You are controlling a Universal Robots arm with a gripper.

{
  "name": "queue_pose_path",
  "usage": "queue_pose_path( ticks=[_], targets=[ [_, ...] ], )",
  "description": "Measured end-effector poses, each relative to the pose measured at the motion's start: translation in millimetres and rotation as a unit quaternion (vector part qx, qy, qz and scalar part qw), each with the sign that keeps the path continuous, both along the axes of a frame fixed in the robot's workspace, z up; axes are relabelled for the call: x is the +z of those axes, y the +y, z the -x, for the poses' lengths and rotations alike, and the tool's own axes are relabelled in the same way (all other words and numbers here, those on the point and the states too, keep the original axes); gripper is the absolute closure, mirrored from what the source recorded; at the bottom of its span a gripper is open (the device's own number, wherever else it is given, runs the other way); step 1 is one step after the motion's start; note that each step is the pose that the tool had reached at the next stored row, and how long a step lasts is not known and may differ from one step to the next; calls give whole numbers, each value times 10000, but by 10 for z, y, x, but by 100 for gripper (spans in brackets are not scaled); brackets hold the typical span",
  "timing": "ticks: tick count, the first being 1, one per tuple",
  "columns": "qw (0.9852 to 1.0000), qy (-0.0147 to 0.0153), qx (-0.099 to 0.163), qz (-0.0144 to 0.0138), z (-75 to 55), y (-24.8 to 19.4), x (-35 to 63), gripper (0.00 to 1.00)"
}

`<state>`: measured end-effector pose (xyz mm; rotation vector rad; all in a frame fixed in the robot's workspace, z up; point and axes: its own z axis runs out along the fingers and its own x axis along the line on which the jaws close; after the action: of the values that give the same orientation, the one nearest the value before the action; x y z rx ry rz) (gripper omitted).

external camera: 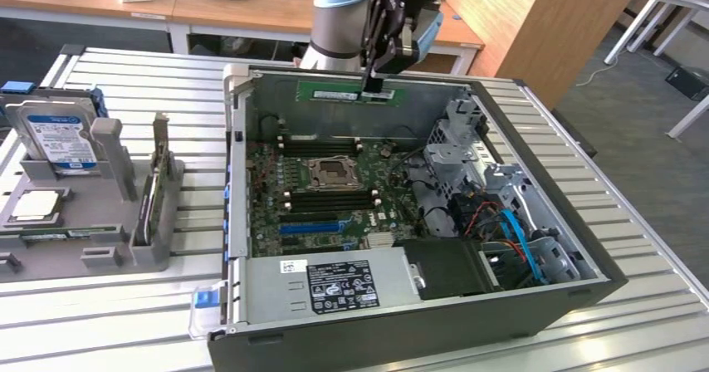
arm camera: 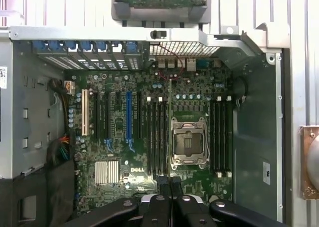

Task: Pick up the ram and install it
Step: 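Pick up the ram and move it above insertion slot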

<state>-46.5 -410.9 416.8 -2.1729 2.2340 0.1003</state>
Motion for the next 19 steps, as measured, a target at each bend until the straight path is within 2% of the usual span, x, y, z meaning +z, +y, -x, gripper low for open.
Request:
queue_pose_path(
  ticks=[19],
  targets=[
    [10000,0,0,0,0,0,-346,88]
  ],
)
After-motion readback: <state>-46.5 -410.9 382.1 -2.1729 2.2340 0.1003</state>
